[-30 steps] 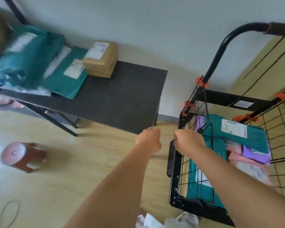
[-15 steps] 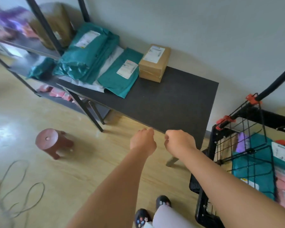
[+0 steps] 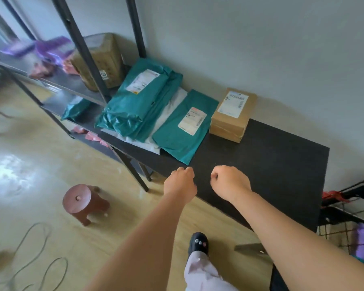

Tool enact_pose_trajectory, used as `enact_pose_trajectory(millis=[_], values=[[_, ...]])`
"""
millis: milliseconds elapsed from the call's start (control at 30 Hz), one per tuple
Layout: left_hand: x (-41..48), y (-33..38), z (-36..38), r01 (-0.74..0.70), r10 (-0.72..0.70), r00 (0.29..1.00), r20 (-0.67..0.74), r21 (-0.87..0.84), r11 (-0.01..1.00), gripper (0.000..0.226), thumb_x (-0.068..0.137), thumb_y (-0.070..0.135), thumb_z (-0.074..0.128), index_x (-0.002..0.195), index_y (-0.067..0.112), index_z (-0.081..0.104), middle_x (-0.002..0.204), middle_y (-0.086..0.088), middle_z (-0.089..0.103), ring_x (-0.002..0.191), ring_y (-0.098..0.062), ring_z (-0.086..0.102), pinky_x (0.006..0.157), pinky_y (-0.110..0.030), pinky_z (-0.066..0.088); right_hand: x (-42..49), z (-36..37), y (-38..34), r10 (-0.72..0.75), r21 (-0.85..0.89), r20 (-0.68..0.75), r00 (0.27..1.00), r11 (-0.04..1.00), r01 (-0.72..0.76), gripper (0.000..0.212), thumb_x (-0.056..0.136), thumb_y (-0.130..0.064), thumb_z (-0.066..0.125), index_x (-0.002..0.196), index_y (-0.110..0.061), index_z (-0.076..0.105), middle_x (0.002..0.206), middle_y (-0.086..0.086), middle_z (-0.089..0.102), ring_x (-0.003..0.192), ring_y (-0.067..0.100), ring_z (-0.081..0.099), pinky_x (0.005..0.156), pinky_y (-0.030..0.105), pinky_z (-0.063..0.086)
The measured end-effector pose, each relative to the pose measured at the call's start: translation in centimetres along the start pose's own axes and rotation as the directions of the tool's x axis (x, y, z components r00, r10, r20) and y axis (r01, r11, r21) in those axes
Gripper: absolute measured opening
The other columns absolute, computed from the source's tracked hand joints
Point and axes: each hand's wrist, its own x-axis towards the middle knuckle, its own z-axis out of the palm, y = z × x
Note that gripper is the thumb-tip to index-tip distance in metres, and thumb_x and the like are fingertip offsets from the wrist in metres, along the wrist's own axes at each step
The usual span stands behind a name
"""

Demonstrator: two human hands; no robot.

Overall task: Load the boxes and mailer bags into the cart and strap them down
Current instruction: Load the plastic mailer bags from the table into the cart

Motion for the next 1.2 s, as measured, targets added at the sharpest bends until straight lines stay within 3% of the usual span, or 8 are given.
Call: enact_pose_trajectory(millis=[367,667,767,933,1200], values=[[11.1,-1.1,-5.6,0.028,-0.028,1.0,0.009,0.025,0.999,0.034,0.089,0.011,0.049,0.122,0.016,0.054,0.117,-0.005,0.054,0.107,-0.027,0.055,0.079,-0.036,0.047,11.9,-3.5,-3.6,-0.028,0.021,0.019,0.999,0.999,0.028,0.013,0.096,-0.033,0.052,0.102,-0.027,0.062,0.089,-0.005,0.062,0.081,0.017,0.06,0.07,0.034,0.054],[16.1,-1.7,-8.1,0.02,-0.019,1.0,-0.016,0.063,0.998,0.024,0.088,0.011,0.049,0.111,0.015,0.056,0.114,-0.005,0.051,0.105,-0.024,0.05,0.07,-0.032,0.04,15.9,-4.2,-5.3,-0.012,0.314,0.104,0.994,0.949,-0.021,0.027,0.094,-0.03,0.058,0.12,-0.025,0.061,0.12,-0.002,0.064,0.106,0.02,0.061,0.089,0.038,0.053],[18.2,-2.4,-8.8,-0.013,0.015,1.0,-0.028,0.071,0.997,0.028,0.088,0.013,0.051,0.116,0.015,0.055,0.121,-0.006,0.048,0.113,-0.025,0.046,0.078,-0.034,0.044,17.2,-4.0,-6.3,0.026,0.365,0.102,0.994,0.929,-0.062,0.037,0.094,-0.026,0.058,0.131,-0.024,0.055,0.131,0.0,0.059,0.115,0.02,0.058,0.093,0.037,0.051],[21.8,-3.7,-10.1,-0.064,0.064,0.998,-0.013,0.003,0.998,0.04,0.088,0.014,0.055,0.127,0.014,0.049,0.133,-0.008,0.041,0.122,-0.027,0.04,0.093,-0.038,0.046,19.0,-3.4,-7.8,0.147,0.458,0.089,0.985,0.872,-0.172,0.043,0.095,-0.025,0.057,0.137,-0.021,0.049,0.132,0.002,0.058,0.114,0.021,0.058,0.089,0.033,0.05],[25.9,-5.4,-10.6,-0.114,0.129,0.982,0.135,-0.115,0.987,0.062,0.088,0.01,0.055,0.143,0.012,0.028,0.144,-0.011,0.032,0.13,-0.028,0.034,0.098,-0.036,0.04,20.4,-0.5,-9.2,0.382,0.596,0.022,0.924,0.737,-0.319,0.046,0.094,-0.021,0.06,0.138,-0.015,0.047,0.135,0.008,0.051,0.108,0.019,0.055,0.073,0.024,0.044]])
